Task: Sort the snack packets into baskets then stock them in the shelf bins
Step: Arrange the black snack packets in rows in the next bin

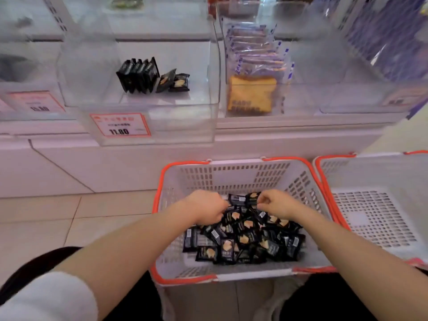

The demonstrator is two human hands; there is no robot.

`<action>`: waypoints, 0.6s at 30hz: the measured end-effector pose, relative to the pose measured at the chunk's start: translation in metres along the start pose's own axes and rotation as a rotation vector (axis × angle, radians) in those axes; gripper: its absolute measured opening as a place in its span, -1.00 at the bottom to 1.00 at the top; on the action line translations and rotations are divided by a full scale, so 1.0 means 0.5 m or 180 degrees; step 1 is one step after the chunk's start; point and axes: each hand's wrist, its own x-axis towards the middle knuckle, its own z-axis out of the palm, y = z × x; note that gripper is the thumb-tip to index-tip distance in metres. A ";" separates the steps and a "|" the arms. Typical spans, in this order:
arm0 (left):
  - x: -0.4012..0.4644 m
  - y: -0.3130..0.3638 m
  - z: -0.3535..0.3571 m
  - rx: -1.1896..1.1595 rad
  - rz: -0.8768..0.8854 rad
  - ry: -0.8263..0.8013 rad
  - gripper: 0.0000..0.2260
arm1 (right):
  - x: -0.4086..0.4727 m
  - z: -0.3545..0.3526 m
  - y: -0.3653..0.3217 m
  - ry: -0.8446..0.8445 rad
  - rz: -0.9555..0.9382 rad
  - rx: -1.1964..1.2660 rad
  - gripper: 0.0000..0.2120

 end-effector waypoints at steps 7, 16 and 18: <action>0.114 0.042 0.200 -0.0466 -0.0490 -0.0593 -0.77 | 0.070 0.131 0.133 -0.0612 0.0240 -0.0813 -0.82; 0.189 0.077 0.329 -0.1221 -0.0469 -0.1171 -0.64 | 0.154 0.185 0.241 -0.0098 0.0389 -0.1203 -0.48; 0.199 0.078 0.343 -0.1371 -0.0616 -0.1169 -0.59 | 0.174 0.180 0.260 -0.0078 0.0505 -0.1084 -0.46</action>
